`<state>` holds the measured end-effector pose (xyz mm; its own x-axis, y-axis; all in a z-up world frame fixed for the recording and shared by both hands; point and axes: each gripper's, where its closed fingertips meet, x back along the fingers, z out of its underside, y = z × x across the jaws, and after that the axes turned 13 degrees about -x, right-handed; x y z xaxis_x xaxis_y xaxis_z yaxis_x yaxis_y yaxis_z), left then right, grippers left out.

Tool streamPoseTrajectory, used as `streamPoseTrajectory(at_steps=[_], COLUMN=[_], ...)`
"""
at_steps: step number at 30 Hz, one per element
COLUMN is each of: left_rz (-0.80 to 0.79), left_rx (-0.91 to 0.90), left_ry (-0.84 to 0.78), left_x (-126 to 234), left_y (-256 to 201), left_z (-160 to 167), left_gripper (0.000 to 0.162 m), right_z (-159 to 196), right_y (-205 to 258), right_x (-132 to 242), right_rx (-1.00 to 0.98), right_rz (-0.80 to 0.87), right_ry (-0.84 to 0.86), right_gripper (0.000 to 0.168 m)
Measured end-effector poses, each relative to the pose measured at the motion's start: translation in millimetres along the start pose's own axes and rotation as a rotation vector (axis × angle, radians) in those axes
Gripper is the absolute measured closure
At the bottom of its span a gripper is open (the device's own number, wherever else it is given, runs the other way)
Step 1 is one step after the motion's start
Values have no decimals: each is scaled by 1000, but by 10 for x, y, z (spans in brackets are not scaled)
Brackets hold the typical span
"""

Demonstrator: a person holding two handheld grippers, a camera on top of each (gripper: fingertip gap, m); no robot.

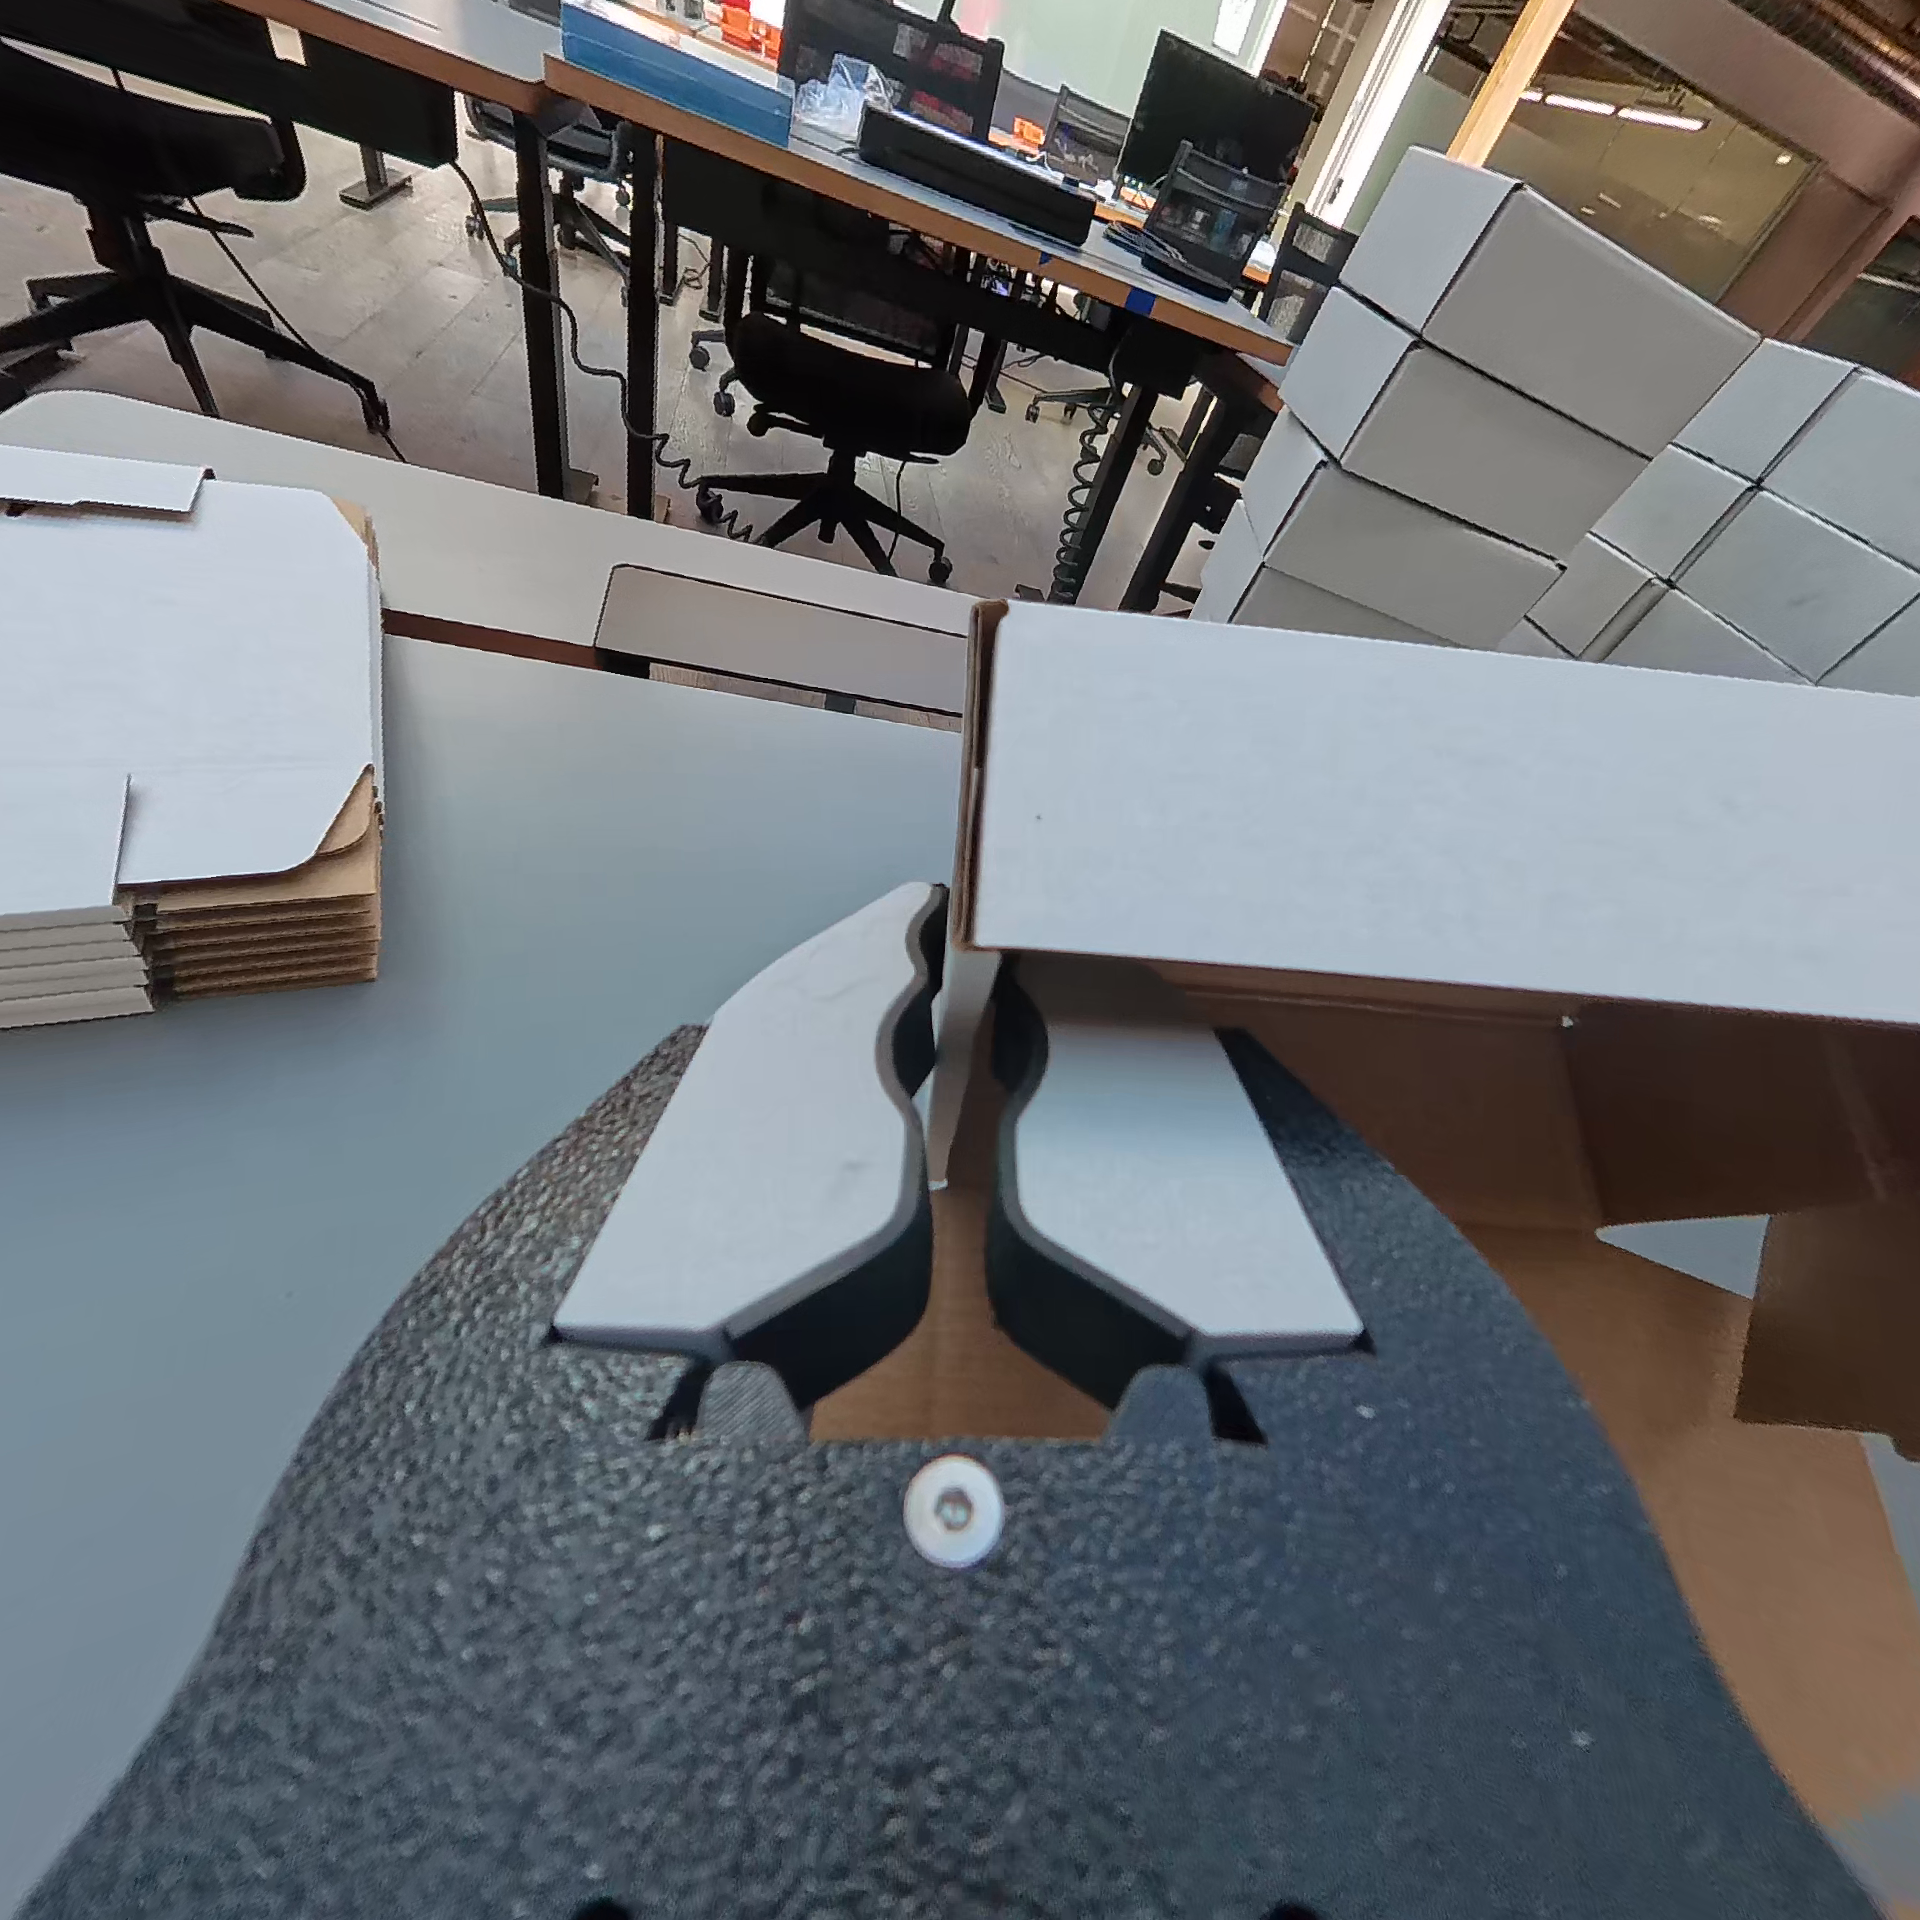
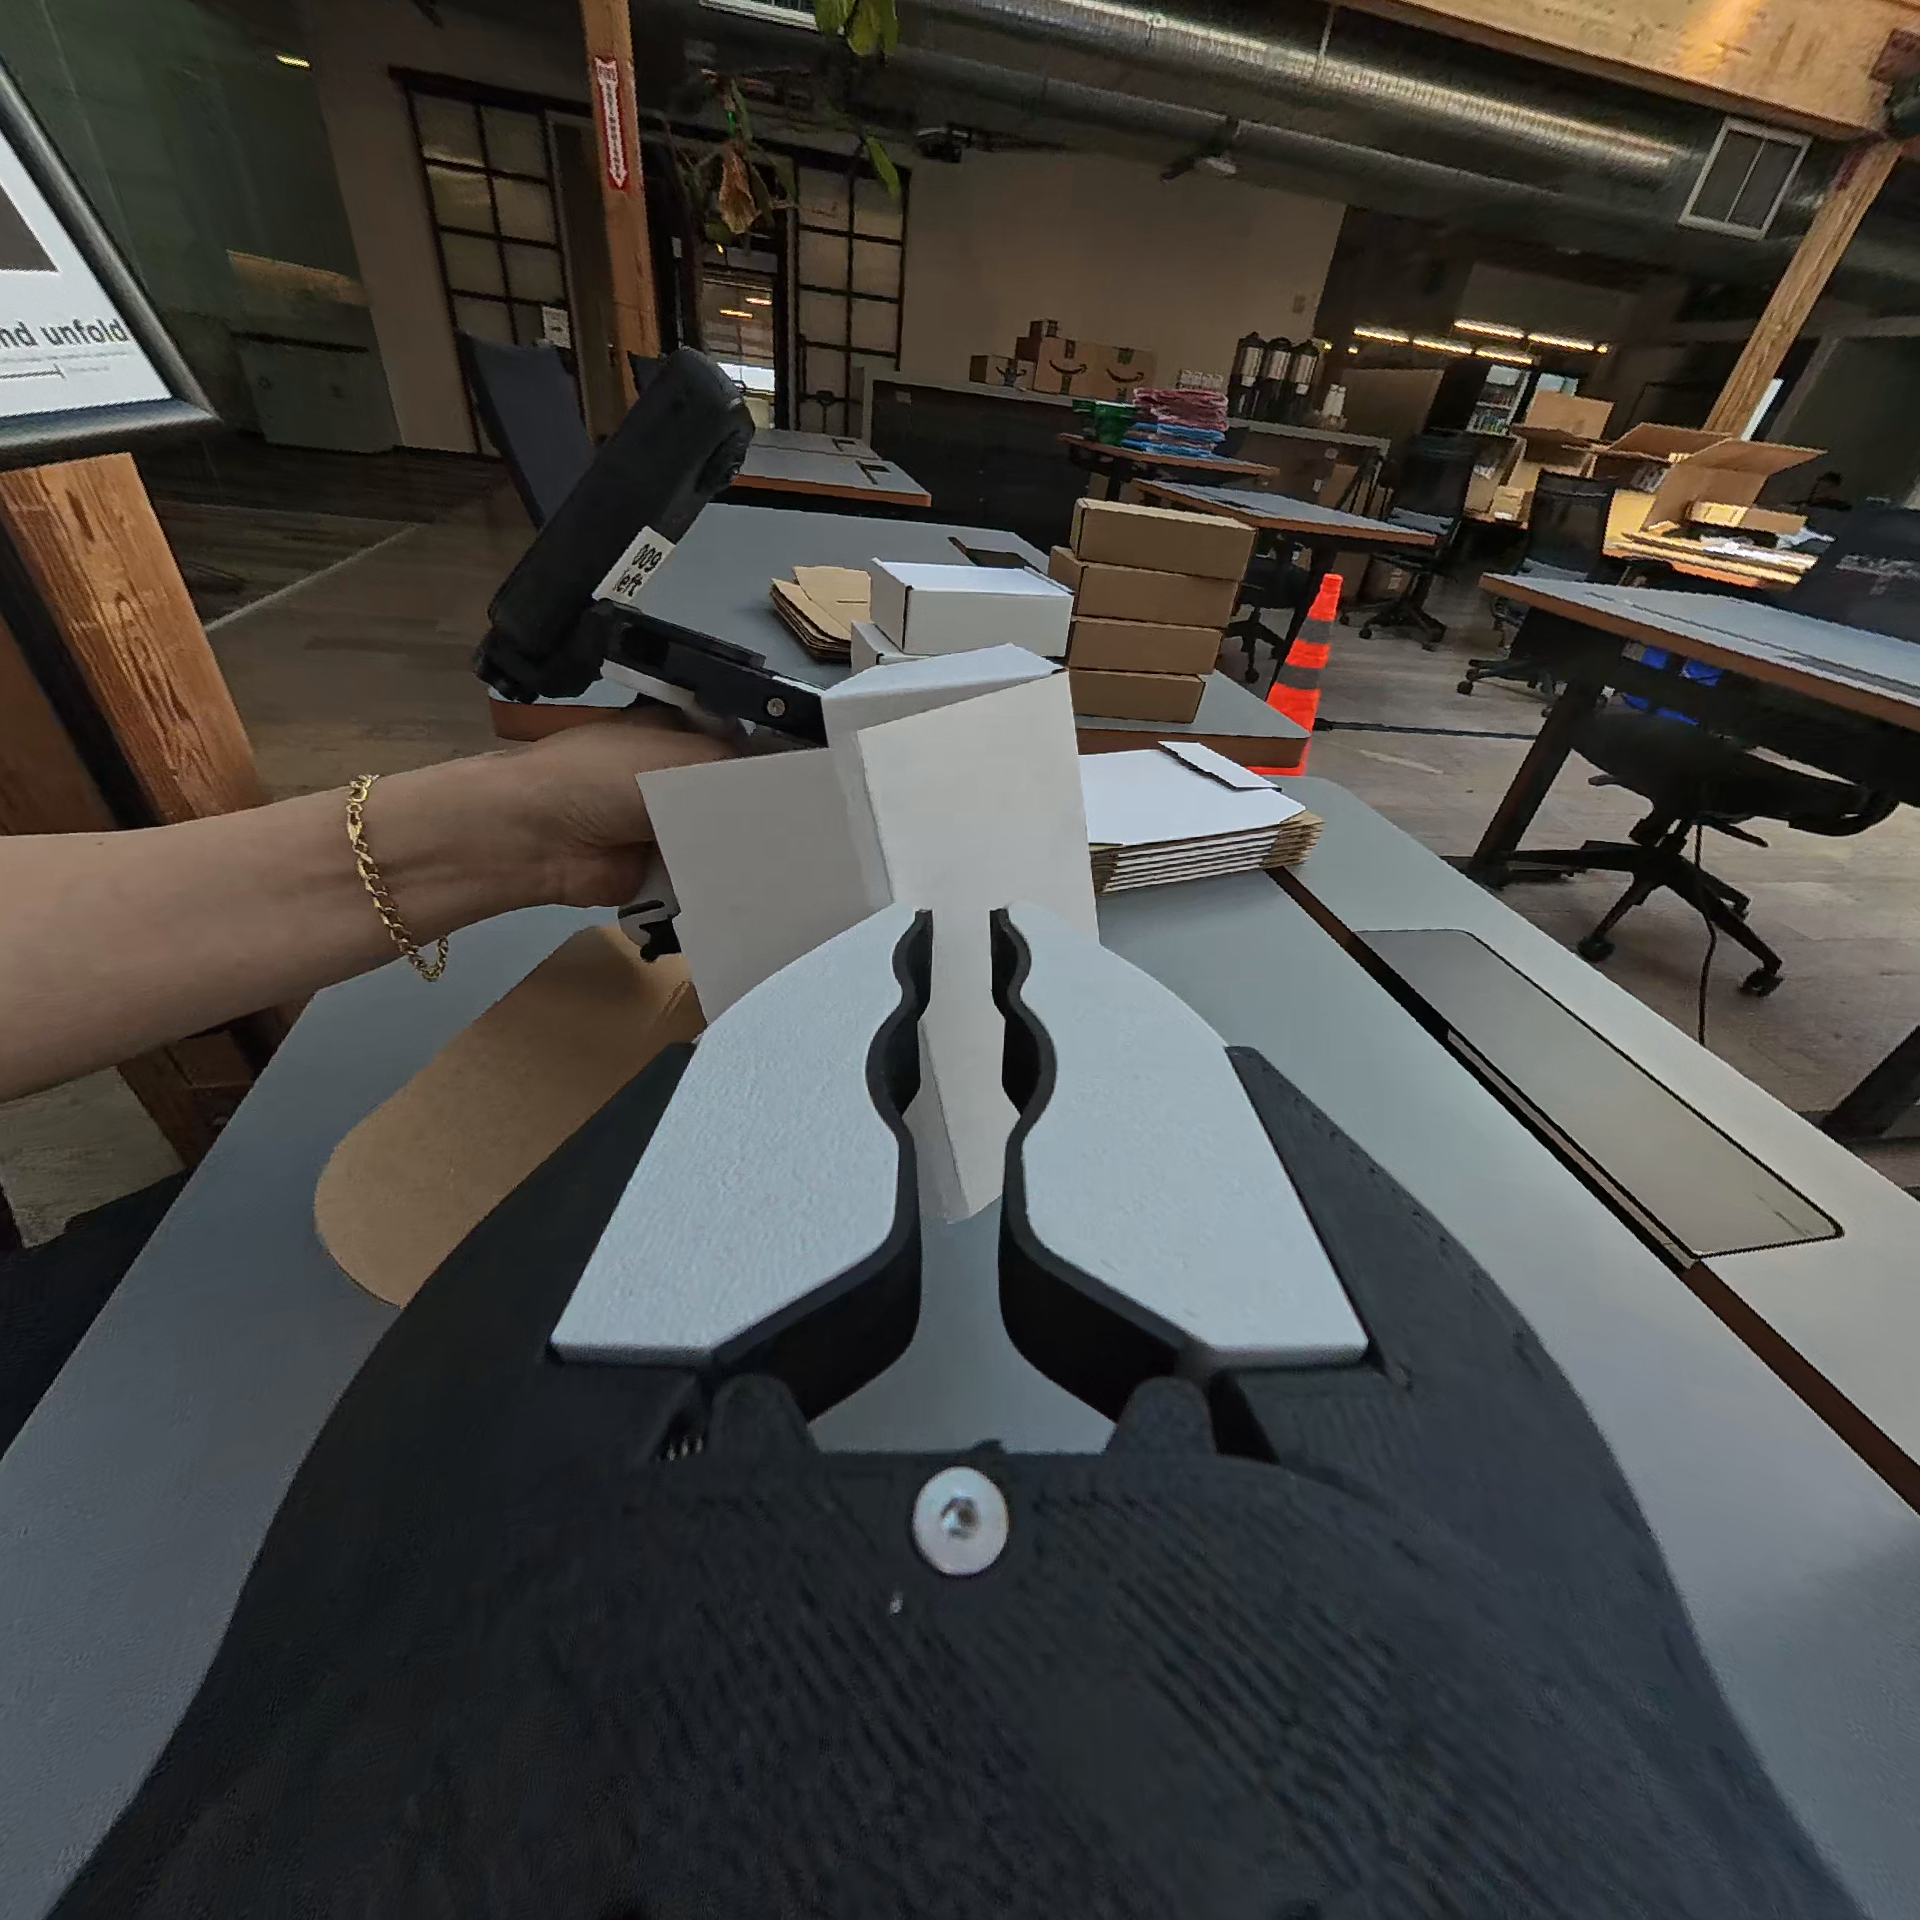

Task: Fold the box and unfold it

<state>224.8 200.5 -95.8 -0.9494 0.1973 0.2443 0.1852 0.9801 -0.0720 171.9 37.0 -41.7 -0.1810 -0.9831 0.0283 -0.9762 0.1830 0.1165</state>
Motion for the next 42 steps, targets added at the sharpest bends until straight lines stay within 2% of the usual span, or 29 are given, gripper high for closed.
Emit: streamPoseTrajectory(at_steps=[1, 4, 7, 15, 18, 26, 32, 39, 42], left_rz=[3, -4, -14, -24, -52, -134, -155, -159, -161], left_rx=[-1, -17, -33, -45, -62, -62, -80, -69, -67], left_ry=[1, 8, 13, 4, -3, -43, -65, -67, -64], left_x=[0, -6, -12, 2, 20, 98, 132, 144, 147], left_y=[-7, -9, -13, -49, -67, -7, -4, 37, 54], left_z=[3, 18, 19, -38, -71, -159, -204, -176, -158], left_gripper=[156, 157, 157, 157, 157, 157, 156, 157, 157], right_z=[5, 23, 59, 92, 90, -58, -141, -130, -67], right_y=[11, 81, 26, 91, 57, -180, -296, -289, -315], right_x=[10, 28, 6, -136, -246, -368, -340, -383, -396], right_rx=[-2, -4, 16, 87, 136, 177, 402, 504, 450], right_rz=[-13, -66, -20, 37, 147, 567, 866, 958, 940], right_ry=[3, 16, 45, 64, 54, -104, -88, -96, -122], right_gripper=[157, 147, 153, 147, 151, 146, 146, 139, 138])
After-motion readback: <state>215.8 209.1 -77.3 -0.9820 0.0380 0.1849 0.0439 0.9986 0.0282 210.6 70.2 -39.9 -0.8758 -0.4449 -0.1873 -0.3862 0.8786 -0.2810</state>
